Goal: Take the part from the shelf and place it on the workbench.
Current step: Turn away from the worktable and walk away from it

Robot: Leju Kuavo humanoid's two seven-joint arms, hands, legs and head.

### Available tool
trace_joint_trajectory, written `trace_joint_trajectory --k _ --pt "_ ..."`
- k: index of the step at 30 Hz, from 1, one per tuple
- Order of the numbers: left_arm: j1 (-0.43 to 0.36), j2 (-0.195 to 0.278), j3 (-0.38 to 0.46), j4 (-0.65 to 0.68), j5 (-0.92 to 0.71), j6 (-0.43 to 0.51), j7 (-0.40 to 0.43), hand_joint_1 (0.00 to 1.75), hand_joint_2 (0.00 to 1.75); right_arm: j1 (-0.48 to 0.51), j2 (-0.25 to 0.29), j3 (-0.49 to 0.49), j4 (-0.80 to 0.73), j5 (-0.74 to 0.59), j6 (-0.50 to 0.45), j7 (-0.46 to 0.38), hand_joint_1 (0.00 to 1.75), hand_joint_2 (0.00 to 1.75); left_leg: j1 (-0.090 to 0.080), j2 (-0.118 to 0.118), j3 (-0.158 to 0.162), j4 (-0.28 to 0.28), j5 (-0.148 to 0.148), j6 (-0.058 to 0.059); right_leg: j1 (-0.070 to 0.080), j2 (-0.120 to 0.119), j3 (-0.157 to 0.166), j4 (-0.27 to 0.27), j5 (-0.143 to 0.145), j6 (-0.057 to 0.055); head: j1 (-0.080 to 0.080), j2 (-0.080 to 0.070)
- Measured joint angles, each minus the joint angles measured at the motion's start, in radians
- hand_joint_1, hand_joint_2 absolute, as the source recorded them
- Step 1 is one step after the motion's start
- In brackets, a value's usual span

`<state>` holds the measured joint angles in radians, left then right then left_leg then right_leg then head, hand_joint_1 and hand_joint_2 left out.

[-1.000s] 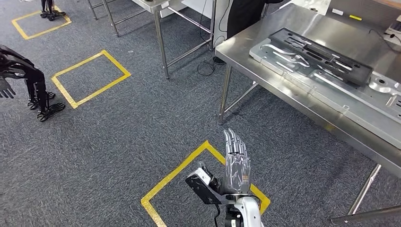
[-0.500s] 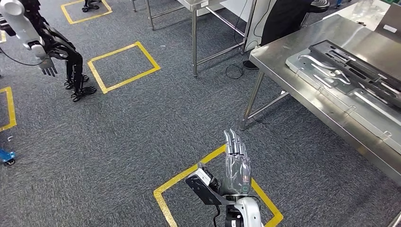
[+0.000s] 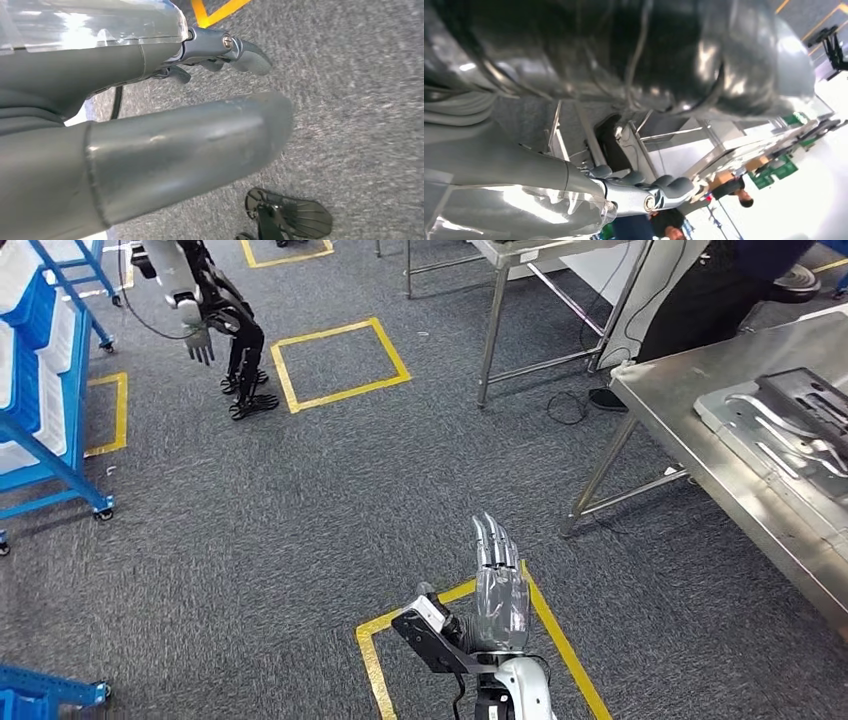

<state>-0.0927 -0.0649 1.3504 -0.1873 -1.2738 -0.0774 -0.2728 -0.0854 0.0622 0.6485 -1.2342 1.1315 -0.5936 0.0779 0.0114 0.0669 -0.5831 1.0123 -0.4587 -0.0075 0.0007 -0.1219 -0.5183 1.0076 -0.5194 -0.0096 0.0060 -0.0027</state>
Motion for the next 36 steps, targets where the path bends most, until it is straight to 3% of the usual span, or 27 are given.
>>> trace_joint_trajectory --k 1,2,3,4,6,7,8,9,10,12,13,14,16,17,19,21,23,24,25,26,28,30,31,32,33,34,36 --pt "0.002 0.000 0.000 0.000 0.000 0.000 0.000 0.00 0.00 -0.001 0.000 0.000 0.000 0.000 0.000 0.000 0.00 0.00 0.000 -0.013 -0.002 -0.001 0.001 0.007 0.000 -0.008 0.002 0.000 -0.002 0.003 0.001 0.000" --pt "0.004 0.000 0.000 0.000 0.000 0.000 0.000 0.00 0.00 -0.002 0.000 0.000 0.000 0.000 0.000 0.000 0.00 0.00 0.002 -0.024 -0.003 -0.003 0.003 0.013 -0.002 -0.002 0.002 0.004 -0.008 0.008 0.001 0.000" --pt "0.004 0.000 0.000 0.000 0.000 0.000 0.000 0.00 0.00 -0.003 0.000 0.000 -0.001 0.000 0.000 0.000 0.00 0.00 0.003 -0.035 -0.003 -0.005 0.006 0.020 -0.005 0.019 -0.003 0.021 -0.023 0.012 0.001 0.000" --pt "0.003 0.000 0.000 0.000 0.000 0.000 0.000 0.00 0.00 -0.003 0.000 0.000 -0.001 0.000 0.000 0.000 0.00 0.00 0.005 -0.047 -0.003 -0.007 0.008 0.027 -0.008 0.048 -0.018 0.058 -0.048 0.016 0.001 0.000" --pt "-0.001 0.000 0.000 0.000 0.000 0.000 0.000 0.00 0.00 0.000 -0.002 0.000 0.000 0.000 0.000 0.000 0.00 0.00 0.004 -0.070 -0.005 -0.008 0.011 0.036 -0.010 0.104 -0.078 0.184 -0.113 0.016 0.001 0.000" --pt "-0.002 0.000 0.000 0.000 0.000 0.000 0.000 0.00 0.00 0.001 -0.003 0.000 0.001 0.000 0.000 0.001 0.00 0.00 0.002 -0.084 -0.006 -0.008 0.011 0.038 -0.010 0.114 -0.110 0.246 -0.136 0.015 0.001 0.000" --pt "-0.002 0.000 0.000 0.000 0.000 0.000 0.000 0.00 0.00 0.003 -0.004 0.000 0.002 0.000 0.000 0.001 0.00 0.00 0.000 -0.099 -0.006 -0.007 0.012 0.038 -0.010 0.118 -0.132 0.285 -0.140 0.013 0.001 0.000" --pt "-0.001 0.000 0.000 0.000 0.000 0.000 0.000 0.00 0.00 0.003 -0.004 0.000 0.002 0.000 0.000 0.001 0.00 0.00 -0.001 -0.114 -0.005 -0.006 0.012 0.039 -0.010 0.121 -0.137 0.285 -0.123 0.010 0.001 0.000" --pt "0.000 0.000 0.000 0.000 0.000 0.000 0.000 0.00 0.00 0.003 -0.005 0.000 0.002 0.000 0.000 0.001 0.00 0.00 -0.002 -0.130 -0.004 -0.005 0.012 0.039 -0.009 0.127 -0.125 0.249 -0.089 0.006 0.000 0.000" --pt "-0.001 -0.001 0.000 0.000 0.000 0.000 0.000 0.00 0.00 0.002 -0.005 0.000 0.002 0.000 0.000 0.001 0.00 0.00 -0.005 -0.159 -0.004 0.000 0.011 0.037 -0.007 0.169 -0.074 0.121 -0.010 -0.009 0.000 0.000" --pt "-0.002 -0.002 0.000 0.000 0.000 0.000 0.000 0.00 0.00 0.002 -0.005 0.000 0.003 0.000 0.000 0.001 0.00 0.00 -0.004 -0.173 -0.006 0.002 0.012 0.034 -0.007 0.191 -0.054 0.069 0.011 -0.014 0.001 0.000" --pt "-0.003 -0.003 0.000 0.000 0.000 0.000 0.000 0.00 0.00 0.002 -0.006 0.000 0.003 0.000 0.000 0.001 0.00 0.00 -0.003 -0.185 -0.010 0.003 0.013 0.030 -0.006 0.206 -0.042 0.038 0.019 -0.018 0.001 0.000" --pt "0.001 -0.004 0.000 0.000 0.000 0.000 0.000 0.00 0.00 0.001 -0.006 0.000 0.002 0.000 0.000 0.001 0.00 0.00 0.002 -0.209 -0.018 0.000 0.018 0.016 -0.004 0.198 -0.036 0.021 0.019 -0.019 0.002 0.000" --pt "0.004 -0.004 0.000 0.000 0.000 0.000 0.000 0.00 0.00 -0.001 -0.005 0.000 0.001 0.000 0.000 0.001 0.00 0.00 0.004 -0.208 -0.021 0.000 0.018 0.010 -0.005 0.185 -0.033 0.014 0.023 -0.021 0.001 0.000" --pt "0.005 -0.004 0.000 0.000 0.000 0.000 0.000 0.00 0.00 -0.002 -0.003 0.000 0.000 0.000 0.000 0.000 0.00 0.00 0.001 -0.161 -0.039 0.038 -0.005 0.001 -0.009 0.157 -0.024 -0.003 0.031 -0.028 0.000 0.000" --pt "0.000 -0.003 0.000 0.000 0.000 0.000 0.000 0.00 0.00 0.000 -0.001 0.000 0.000 0.000 0.000 0.000 0.00 0.00 0.001 -0.098 -0.091 0.148 -0.066 -0.007 -0.008 0.124 -0.020 -0.009 0.031 -0.034 0.000 0.000" --pt "-0.001 -0.002 0.000 0.000 0.000 0.000 0.000 0.00 0.00 0.002 -0.001 0.000 0.000 0.000 0.000 0.001 0.00 0.00 0.008 -0.077 -0.141 0.255 -0.107 -0.017 -0.005 0.091 -0.020 -0.008 0.028 -0.036 -0.001 0.000" --pt "0.000 -0.002 0.000 0.000 0.000 0.000 0.000 0.00 0.00 0.002 -0.001 0.000 0.000 0.000 0.000 0.001 0.00 0.00 0.011 -0.072 -0.144 0.265 -0.102 -0.021 -0.005 0.076 -0.020 -0.007 0.026 -0.035 0.000 0.000" --pt "0.002 -0.002 0.000 0.000 0.000 0.000 0.000 0.00 0.00 0.002 -0.001 0.000 0.000 0.000 0.000 0.001 0.00 0.00 0.014 -0.067 -0.125 0.234 -0.079 -0.024 -0.006 0.063 -0.019 -0.005 0.024 -0.032 -0.001 0.000" --pt "0.003 -0.002 0.001 0.000 0.000 0.000 0.000 0.00 0.00 0.002 -0.001 0.000 0.000 0.000 0.000 0.001 0.00 0.00 0.016 -0.054 -0.088 0.168 -0.046 -0.026 -0.007 0.049 -0.017 -0.002 0.020 -0.029 0.000 0.000" --pt "0.000 -0.002 0.001 0.000 0.000 0.000 0.000 0.00 0.00 0.001 0.000 0.000 0.000 0.000 0.000 0.001 0.00 0.00 0.011 -0.017 -0.020 0.044 -0.005 -0.022 -0.004 0.026 -0.014 0.006 0.010 -0.018 0.000 0.000" --pt "0.000 -0.002 0.001 0.000 0.000 0.000 0.000 0.00 0.00 0.000 0.000 0.000 0.000 0.000 0.000 0.000 0.00 0.00 0.004 -0.006 -0.001 0.004 -0.002 -0.009 0.002 0.008 -0.012 0.010 0.003 -0.008 0.000 0.000" --pt "0.002 -0.002 0.001 0.000 0.000 0.000 0.000 0.00 0.00 -0.001 0.000 0.000 0.000 0.000 0.000 0.000 0.00 0.00 0.003 -0.018 -0.003 0.003 0.000 -0.002 0.003 0.000 -0.010 0.010 0.002 -0.004 0.001 0.000" --pt "0.004 -0.002 0.001 0.000 0.000 0.000 0.000 0.00 0.00 -0.002 0.000 0.000 0.000 0.000 0.000 0.000 0.00 0.00 0.004 -0.029 -0.003 0.001 0.001 0.005 0.001 -0.003 -0.008 0.010 -0.001 0.000 0.001 0.000" --pt "0.005 -0.002 0.001 0.000 0.000 0.000 0.000 0.00 0.00 -0.003 0.000 0.000 -0.001 0.000 0.000 0.000 0.00 0.00 0.006 -0.039 -0.002 -0.002 0.003 0.011 -0.001 0.011 -0.008 0.018 -0.010 0.005 0.001 0.000" --pt "0.005 -0.002 0.001 0.000 0.000 0.000 0.000 0.00 0.00 -0.003 0.000 0.000 -0.001 0.000 0.000 0.000 0.00 0.00 0.007 -0.049 -0.001 -0.005 0.005 0.018 -0.005 0.036 -0.018 0.043 -0.029 0.009 0.001 0.000" --pt "0.001 -0.002 0.001 0.000 0.000 0.000 0.000 0.00 0.00 -0.002 -0.001 0.000 0.000 0.000 0.000 0.000 0.00 0.00 0.008 -0.072 -0.002 -0.007 0.009 0.029 -0.009 0.097 -0.067 0.152 -0.091 0.013 0.001 0.000"
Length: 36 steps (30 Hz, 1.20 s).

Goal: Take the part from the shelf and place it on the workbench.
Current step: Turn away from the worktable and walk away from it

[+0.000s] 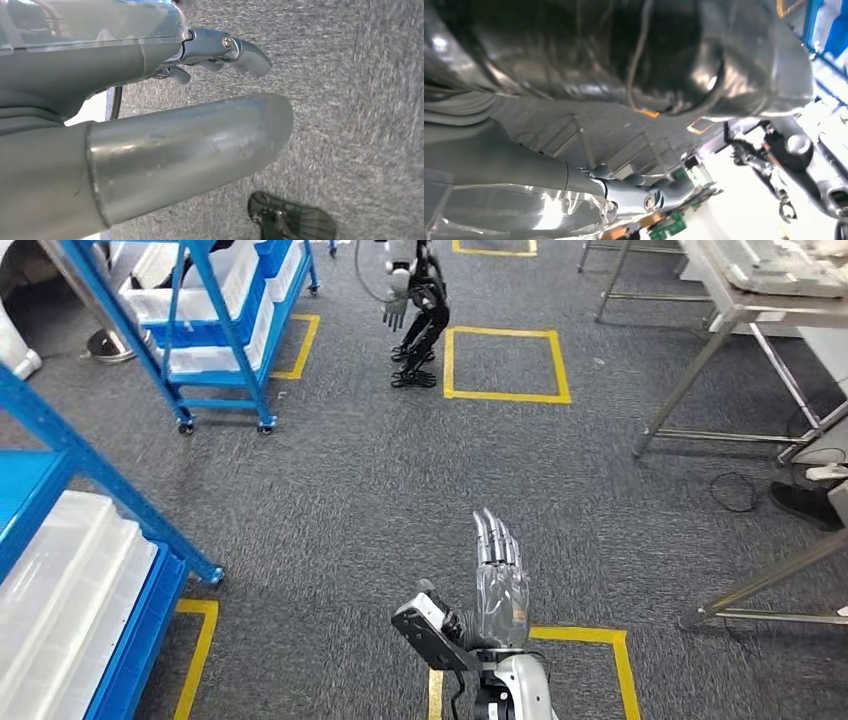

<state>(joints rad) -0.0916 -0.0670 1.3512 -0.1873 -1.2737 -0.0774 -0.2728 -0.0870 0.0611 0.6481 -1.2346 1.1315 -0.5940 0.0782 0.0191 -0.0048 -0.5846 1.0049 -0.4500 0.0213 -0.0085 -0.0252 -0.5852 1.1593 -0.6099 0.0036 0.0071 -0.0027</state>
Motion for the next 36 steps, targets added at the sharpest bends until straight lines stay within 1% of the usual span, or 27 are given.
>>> trace_joint_trajectory --k 1,2,3,4,5,7,9,11,12,14,15,16,17,18,19,20,22,24,26,27,29,31,32,33,34,35,36 --pt "-0.002 0.000 0.000 0.000 0.000 0.000 0.000 0.00 0.00 0.002 -0.001 0.000 0.001 0.000 0.000 0.000 0.00 0.00 -0.001 -0.012 -0.001 0.000 0.000 0.003 -0.001 0.015 -0.034 0.068 -0.029 0.000 0.000 0.000" --pt "-0.002 0.000 0.000 0.000 0.000 0.000 0.000 0.00 0.00 0.003 -0.002 0.000 0.001 0.000 0.000 0.001 0.00 0.00 -0.003 -0.026 -0.001 0.001 0.001 0.004 0.000 0.021 -0.062 0.120 -0.044 -0.001 0.000 0.000" --pt "-0.002 0.000 0.000 0.000 0.000 0.000 0.000 0.00 0.00 0.004 -0.003 0.000 0.002 0.000 0.000 0.001 0.00 0.00 -0.004 -0.041 -0.001 0.002 0.001 0.004 0.000 0.024 -0.076 0.139 -0.037 -0.003 0.000 0.000" --pt "-0.001 0.000 0.000 0.000 0.000 0.000 0.000 0.00 0.00 0.004 -0.003 0.000 0.002 0.000 0.000 0.001 0.00 0.00 -0.005 -0.056 -0.001 0.004 0.001 0.004 -0.001 0.026 -0.072 0.121 -0.011 -0.005 0.000 0.000" --pt "-0.001 0.000 0.000 0.000 0.000 0.000 0.000 0.00 0.00 0.004 -0.003 0.000 0.002 0.000 0.000 0.001 0.00 0.00 -0.005 -0.071 -0.001 0.006 0.000 0.003 -0.001 0.034 -0.051 0.068 0.029 -0.009 0.000 0.000" --pt "-0.002 -0.001 0.000 0.000 0.000 0.000 0.000 0.00 0.00 0.004 -0.004 0.000 0.002 0.000 0.000 0.001 0.00 0.00 -0.005 -0.100 -0.003 0.012 -0.001 -0.001 -0.002 0.079 0.001 -0.058 0.091 -0.016 0.000 0.000" --pt "-0.001 -0.001 0.000 0.000 0.000 0.000 0.000 0.00 0.00 0.004 -0.004 0.000 0.001 0.000 0.000 0.000 0.00 0.00 -0.003 -0.122 -0.010 0.015 0.001 -0.011 -0.001 0.107 0.022 -0.113 0.106 -0.018 0.000 0.000" --pt "0.003 -0.002 0.000 0.000 0.000 0.000 0.000 0.00 0.00 0.002 -0.004 0.000 0.000 0.000 0.000 0.000 0.00 0.00 0.000 -0.142 -0.015 0.011 0.005 -0.025 0.001 0.088 0.026 -0.122 0.109 -0.024 0.000 0.000" --pt "0.006 -0.002 0.000 0.000 0.000 0.000 0.000 0.00 0.00 0.001 -0.003 0.000 -0.001 0.000 0.000 0.000 0.00 0.00 0.000 -0.132 -0.019 0.014 0.002 -0.030 0.000 0.076 0.030 -0.130 0.113 -0.029 0.000 0.000" --pt "0.004 -0.001 0.000 0.000 0.000 0.000 0.000 0.00 0.00 0.000 0.000 0.000 -0.002 0.000 0.000 0.000 0.00 0.00 -0.002 -0.076 -0.046 0.069 -0.032 -0.037 -0.002 0.046 0.038 -0.146 0.121 -0.042 0.000 0.000" --pt "0.002 -0.001 0.000 0.000 0.000 0.000 0.000 0.00 0.00 0.001 0.000 0.000 -0.001 0.000 0.000 0.000 0.00 0.00 -0.002 -0.040 -0.073 0.127 -0.063 -0.039 0.001 0.029 0.039 -0.148 0.121 -0.046 0.000 0.000" --pt "-0.001 -0.001 0.000 0.000 0.000 0.000 0.000 0.00 0.00 0.002 0.000 0.000 -0.001 0.000 0.000 0.000 0.00 0.00 -0.002 -0.019 -0.105 0.194 -0.095 -0.043 0.003 0.013 0.039 -0.149 0.121 -0.048 -0.001 0.000" --pt "-0.002 0.000 0.000 0.000 0.000 0.000 0.000 0.00 0.00 0.003 0.000 0.000 0.000 0.000 0.000 0.000 0.00 0.00 0.000 -0.009 -0.131 0.250 -0.116 -0.046 0.005 -0.004 0.039 -0.148 0.119 -0.049 -0.001 0.000" --pt "0.000 -0.001 0.000 0.000 0.000 0.000 0.000 0.00 0.00 0.003 0.000 0.000 0.000 0.000 0.000 0.000 0.00 0.00 0.002 -0.003 -0.144 0.280 -0.121 -0.049 0.006 -0.019 0.039 -0.147 0.117 -0.049 -0.001 0.000" --pt "0.001 -0.001 0.000 0.000 0.000 0.000 0.000 0.00 0.00 0.003 0.000 0.000 0.001 0.000 0.000 0.000 0.00 0.00 0.003 0.001 -0.136 0.270 -0.107 -0.051 0.006 -0.034 0.039 -0.146 0.116 -0.048 -0.001 0.000" --pt "0.003 0.000 0.000 0.000 0.000 0.000 0.000 0.00 0.00 0.003 0.000 0.000 0.001 0.000 0.000 0.000 0.00 0.00 0.003 0.009 -0.108 0.220 -0.077 -0.052 0.006 -0.047 0.040 -0.144 0.113 -0.046 -0.001 0.000" --pt "0.002 0.000 0.000 0.000 0.000 0.000 0.000 0.00 0.00 0.003 0.001 0.000 0.000 0.000 0.000 0.000 0.00 0.00 -0.001 0.054 -0.032 0.082 -0.025 -0.048 0.008 -0.072 0.043 -0.138 0.105 -0.038 -0.001 0.000" --pt "-0.001 0.000 0.000 0.000 0.000 0.000 0.000 0.00 0.00 0.002 0.001 0.000 0.000 0.000 0.000 0.000 0.00 0.00 -0.008 0.082 0.003 0.014 -0.010 -0.036 0.013 -0.091 0.046 -0.134 0.099 -0.028 0.000 0.000" --pt "0.001 0.000 0.000 0.000 0.000 0.000 0.000 0.00 0.00 0.001 0.001 0.000 0.000 0.000 0.000 0.000 0.00 0.00 -0.010 0.063 0.001 0.010 -0.009 -0.023 0.015 -0.109 0.049 -0.135 0.097 -0.019 0.000 0.000" --pt "0.003 0.000 0.000 0.000 0.000 0.000 0.000 0.00 0.00 0.000 0.001 0.000 0.000 0.000 0.000 0.000 0.00 0.00 -0.009 0.051 0.001 0.006 -0.006 -0.017 0.012 -0.105 0.052 -0.132 0.092 -0.014 0.000 0.000" --pt "0.002 0.000 0.000 0.000 0.000 0.000 0.000 0.00 0.00 -0.002 0.002 0.000 -0.001 0.000 0.000 0.000 0.00 0.00 -0.005 0.026 0.004 -0.001 0.000 -0.005 0.007 -0.057 0.036 -0.086 0.057 -0.005 0.000 0.000" --pt "-0.002 0.000 0.000 0.000 0.000 0.000 0.000 0.00 0.00 0.001 0.000 0.000 0.000 0.000 0.000 0.000 0.00 0.00 -0.005 0.002 0.002 -0.002 0.003 0.004 0.003 0.003 -0.020 0.031 -0.006 -0.003 0.000 0.000" --pt "-0.003 0.000 0.000 0.000 0.000 0.000 0.000 0.00 0.00 0.004 -0.001 0.000 0.001 0.000 0.000 0.000 0.00 0.00 -0.006 -0.013 0.001 -0.002 0.004 0.006 0.002 0.014 -0.052 0.093 -0.029 -0.002 0.000 0.000" --pt "-0.003 0.000 0.000 0.000 0.000 0.000 0.000 0.00 0.00 0.005 -0.003 0.000 0.002 0.000 0.000 0.001 0.00 0.00 -0.007 -0.028 0.000 -0.001 0.004 0.007 0.002 0.020 -0.075 0.131 -0.034 -0.003 0.000 0.000" --pt "-0.002 0.000 0.000 0.000 0.000 0.000 0.000 0.00 0.00 0.006 -0.003 0.000 0.002 0.000 0.000 0.001 0.00 0.00 -0.009 -0.044 0.000 0.001 0.004 0.007 0.002 0.023 -0.081 0.135 -0.019 -0.005 0.000 0.000" --pt "-0.001 0.000 0.000 0.000 0.000 0.000 0.000 0.00 0.00 0.005 -0.004 0.000 0.002 0.000 0.000 0.001 0.00 0.00 -0.009 -0.059 0.000 0.003 0.004 0.007 0.003 0.029 -0.069 0.100 0.014 -0.009 0.000 0.000" --pt "0.000 0.000 0.000 0.000 0.000 0.000 0.000 0.00 0.00 0.005 -0.004 0.000 0.002 0.000 0.000 0.001 0.00 0.00 -0.009 -0.075 0.000 0.005 0.004 0.006 0.003 0.042 -0.042 0.037 0.056 -0.013 0.000 0.000"
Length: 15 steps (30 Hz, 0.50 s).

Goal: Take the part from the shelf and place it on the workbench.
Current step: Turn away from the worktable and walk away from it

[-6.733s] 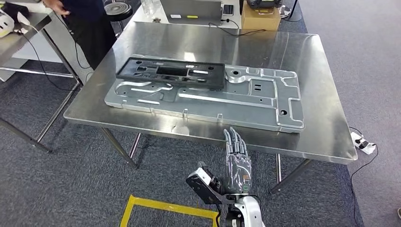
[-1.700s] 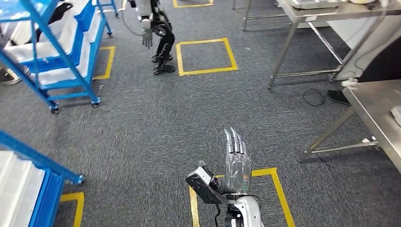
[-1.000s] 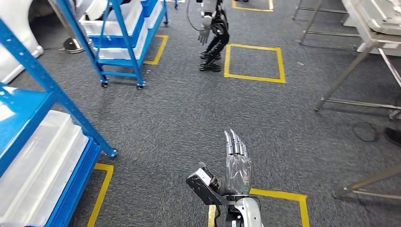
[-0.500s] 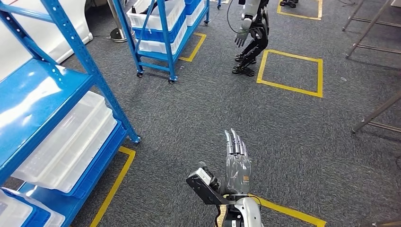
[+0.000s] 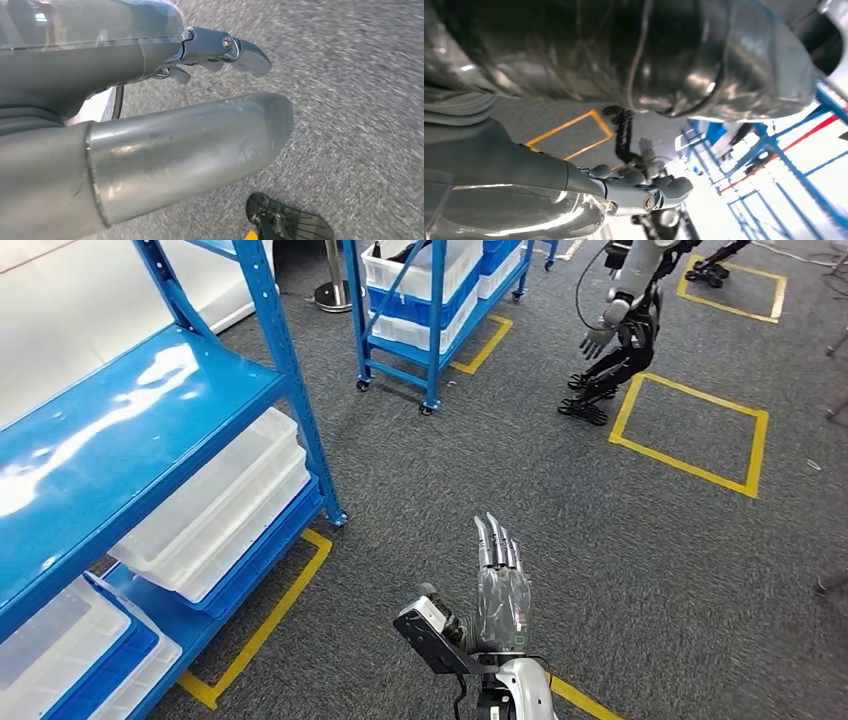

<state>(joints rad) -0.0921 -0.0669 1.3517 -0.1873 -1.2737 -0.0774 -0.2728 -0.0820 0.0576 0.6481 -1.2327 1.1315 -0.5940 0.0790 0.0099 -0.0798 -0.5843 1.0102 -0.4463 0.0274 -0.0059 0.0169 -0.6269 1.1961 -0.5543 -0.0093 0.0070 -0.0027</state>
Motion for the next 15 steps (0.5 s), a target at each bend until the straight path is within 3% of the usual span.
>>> trace_joint_trajectory --k 2,3,4,6,8,10,12,13,14,15 --pt "-0.001 -0.001 0.000 0.000 0.000 0.000 0.000 0.00 0.00 0.000 0.000 0.000 0.000 0.000 0.000 0.000 0.00 0.00 0.001 -0.028 -0.004 0.005 0.000 -0.005 -0.001 0.051 0.049 -0.115 0.051 -0.006 0.000 0.000" --pt "-0.001 -0.002 0.000 0.000 0.000 0.000 0.000 0.00 0.00 0.000 -0.001 0.000 0.000 0.000 0.000 0.000 0.00 0.00 0.003 -0.039 -0.008 0.006 0.001 -0.011 0.001 0.068 0.060 -0.145 0.059 -0.008 0.000 0.000" --pt "0.000 -0.003 0.000 0.000 0.000 0.000 0.000 0.00 0.00 -0.001 -0.001 0.000 0.000 0.000 0.000 0.000 0.00 0.00 0.005 -0.051 -0.012 0.005 0.003 -0.018 0.002 0.075 0.063 -0.154 0.058 -0.008 0.000 0.000" --pt "0.004 -0.003 0.000 0.000 0.000 0.000 0.000 0.00 0.00 -0.003 0.000 0.000 -0.002 0.000 0.000 0.000 0.00 0.00 0.008 -0.064 -0.018 0.002 0.007 -0.030 0.003 0.050 0.067 -0.165 0.064 -0.014 0.000 0.000" --pt "0.004 -0.002 0.000 0.000 0.000 0.000 0.000 0.00 0.00 -0.005 0.003 0.000 -0.003 0.000 0.000 -0.001 0.00 0.00 0.005 -0.019 -0.037 0.039 -0.018 -0.037 -0.002 0.020 0.075 -0.182 0.071 -0.025 0.000 0.000" --pt "0.000 -0.001 0.000 0.000 0.000 0.000 0.000 0.00 0.00 -0.003 0.004 0.000 -0.002 0.000 0.000 -0.001 0.00 0.00 0.004 0.045 -0.088 0.147 -0.079 -0.044 -0.001 -0.014 0.079 -0.189 0.072 -0.033 -0.001 0.000" --pt "-0.001 -0.001 0.000 0.000 0.000 0.000 0.000 0.00 0.00 -0.001 0.004 0.000 -0.001 0.000 0.000 0.000 0.00 0.00 0.009 0.067 -0.138 0.253 -0.120 -0.053 0.001 -0.047 0.079 -0.189 0.069 -0.035 -0.001 0.000" --pt "0.000 -0.001 0.000 0.000 0.000 0.000 0.000 0.00 0.00 -0.001 0.004 0.000 -0.001 0.000 0.000 0.000 0.00 0.00 0.012 0.072 -0.141 0.266 -0.117 -0.057 0.001 -0.062 0.079 -0.188 0.067 -0.034 -0.001 0.000" --pt "0.002 -0.001 0.000 0.000 0.000 0.000 0.000 0.00 0.00 -0.001 0.004 0.000 -0.001 0.000 0.000 0.000 0.00 0.00 0.015 0.078 -0.125 0.238 -0.096 -0.061 0.001 -0.077 0.080 -0.187 0.065 -0.032 -0.001 0.000" --pt "0.003 -0.001 0.000 0.000 0.000 0.000 0.000 0.00 0.00 -0.001 0.004 0.000 -0.001 0.000 0.000 0.000 0.00 0.00 0.017 0.090 -0.090 0.177 -0.063 -0.062 0.000 -0.090 0.081 -0.184 0.062 -0.028 -0.001 0.000"
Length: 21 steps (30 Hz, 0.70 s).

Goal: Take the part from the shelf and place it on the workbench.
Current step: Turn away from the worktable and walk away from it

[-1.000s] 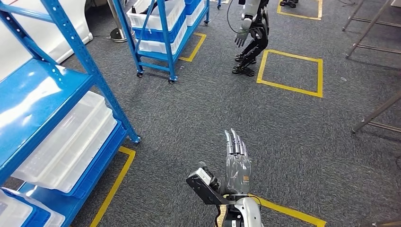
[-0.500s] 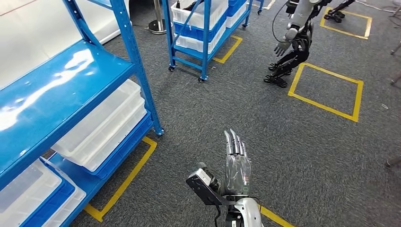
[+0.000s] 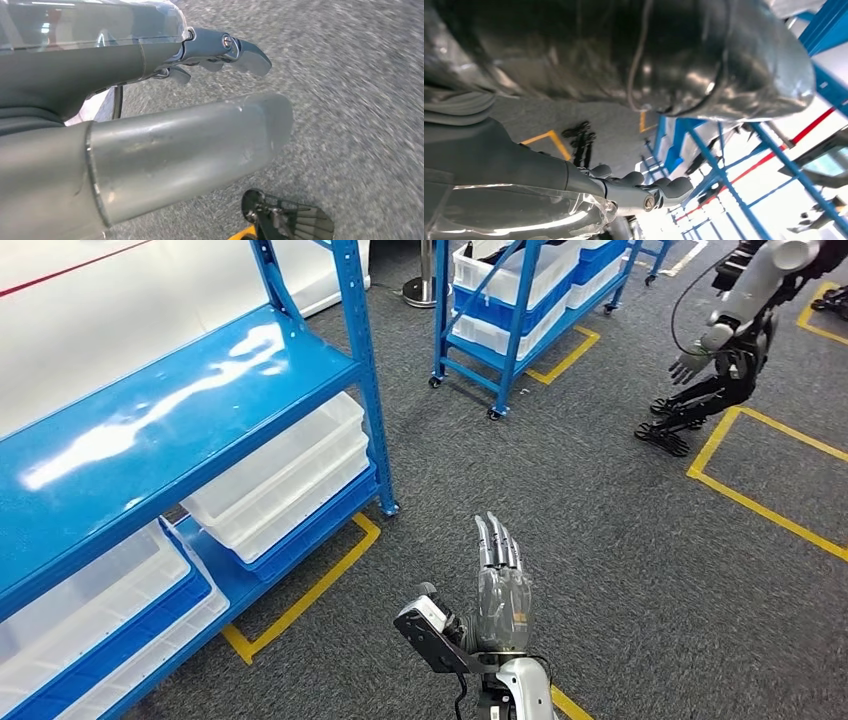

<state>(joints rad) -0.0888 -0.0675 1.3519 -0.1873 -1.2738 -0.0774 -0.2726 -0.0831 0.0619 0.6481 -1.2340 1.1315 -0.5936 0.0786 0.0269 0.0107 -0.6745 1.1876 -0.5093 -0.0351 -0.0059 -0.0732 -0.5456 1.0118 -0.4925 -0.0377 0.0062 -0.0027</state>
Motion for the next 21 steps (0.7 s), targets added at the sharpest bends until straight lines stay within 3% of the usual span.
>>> trace_joint_trajectory --k 2,3,4,6,7,9,10,12,13,14,15,17,19,21 --pt "-0.002 0.000 0.000 0.000 0.000 0.000 0.000 0.00 0.00 -0.001 0.000 0.000 0.000 0.000 0.000 0.000 0.00 0.00 -0.003 0.050 0.069 -0.128 0.045 0.004 0.003 -0.025 0.003 0.008 -0.009 0.010 0.000 0.000" --pt "-0.003 0.000 0.000 0.000 0.000 0.000 0.000 0.00 0.00 -0.001 0.000 0.000 0.000 0.000 0.000 0.000 0.00 0.00 -0.005 0.067 0.086 -0.162 0.053 0.009 0.006 -0.035 0.004 0.011 -0.013 0.015 0.001 0.000" --pt "-0.003 0.000 0.000 0.000 0.000 0.000 0.000 0.00 0.00 -0.001 0.000 0.000 0.000 0.000 0.000 0.000 0.00 0.00 -0.008 0.074 0.090 -0.172 0.051 0.015 0.009 -0.044 0.005 0.013 -0.016 0.020 0.001 0.000" --pt "-0.001 0.000 0.000 0.000 0.000 0.000 0.000 0.00 0.00 -0.003 0.000 0.000 -0.001 0.000 0.000 0.000 0.00 0.00 -0.009 0.050 0.089 -0.173 0.054 0.029 0.009 -0.059 0.011 0.012 -0.020 0.030 0.001 0.000" --pt "0.000 0.000 0.000 0.000 0.000 0.000 0.000 0.00 0.00 -0.004 0.001 0.000 -0.001 0.000 0.000 0.000 0.00 0.00 -0.008 0.037 0.091 -0.178 0.056 0.035 0.006 -0.047 0.013 0.018 -0.028 0.036 0.002 0.000" --pt "-0.002 0.000 0.000 0.000 0.000 0.000 0.000 0.00 0.00 -0.006 0.001 0.000 -0.002 0.000 0.000 -0.001 0.00 0.00 -0.004 0.012 0.096 -0.186 0.061 0.049 -0.002 0.011 -0.009 0.077 -0.070 0.044 0.002 0.000" --pt "-0.005 0.001 0.000 0.000 0.000 0.000 0.000 0.00 0.00 -0.004 0.000 0.000 -0.001 0.000 0.000 0.000 0.00 0.00 -0.005 0.000 0.096 -0.186 0.062 0.052 -0.004 0.043 -0.037 0.137 -0.100 0.046 0.002 0.000" --pt "-0.007 0.001 0.000 0.000 0.000 0.000 0.000 0.00 0.00 0.000 -0.002 0.000 0.000 0.000 0.000 0.000 0.00 0.00 -0.008 -0.030 0.095 -0.185 0.063 0.057 -0.006 0.068 -0.103 0.261 -0.145 0.046 0.002 0.000" --pt "-0.006 0.001 0.000 0.000 0.000 0.000 0.000 0.00 0.00 0.001 -0.004 0.000 0.001 0.000 0.000 0.000 0.00 0.00 -0.010 -0.046 0.095 -0.183 0.063 0.057 -0.006 0.071 -0.123 0.289 -0.143 0.044 0.002 0.000" --pt "-0.005 0.001 0.000 0.000 0.000 0.000 0.000 0.00 0.00 0.002 -0.004 0.000 0.001 0.000 0.000 0.000 0.00 0.00 -0.012 -0.062 0.095 -0.182 0.062 0.057 -0.006 0.073 -0.124 0.278 -0.120 0.042 0.002 0.000" --pt "-0.004 0.000 0.000 0.000 0.000 0.000 0.000 0.00 0.00 0.001 -0.004 0.000 0.001 0.000 0.000 0.000 0.00 0.00 -0.012 -0.078 0.096 -0.181 0.062 0.057 -0.006 0.079 -0.106 0.229 -0.081 0.037 0.002 0.000" --pt "-0.004 0.000 0.000 0.000 0.000 0.000 0.000 0.00 0.00 0.001 -0.004 0.000 0.001 0.000 0.000 0.000 0.00 0.00 -0.014 -0.108 0.095 -0.177 0.061 0.054 -0.005 0.118 -0.053 0.098 -0.013 0.027 0.002 0.000" --pt "-0.004 -0.002 0.000 0.000 0.000 0.000 0.000 0.00 0.00 0.000 -0.005 0.000 0.000 0.000 0.000 0.000 0.00 0.00 -0.011 -0.130 0.089 -0.175 0.062 0.045 -0.003 0.149 -0.027 0.031 0.006 0.021 0.002 0.000" --pt "0.001 -0.002 0.000 0.000 0.000 0.000 0.000 0.00 0.00 -0.002 -0.005 0.000 0.000 0.000 0.000 0.000 0.00 0.00 -0.007 -0.150 0.083 -0.180 0.066 0.030 -0.001 0.137 -0.024 0.023 0.007 0.018 0.002 0.000"
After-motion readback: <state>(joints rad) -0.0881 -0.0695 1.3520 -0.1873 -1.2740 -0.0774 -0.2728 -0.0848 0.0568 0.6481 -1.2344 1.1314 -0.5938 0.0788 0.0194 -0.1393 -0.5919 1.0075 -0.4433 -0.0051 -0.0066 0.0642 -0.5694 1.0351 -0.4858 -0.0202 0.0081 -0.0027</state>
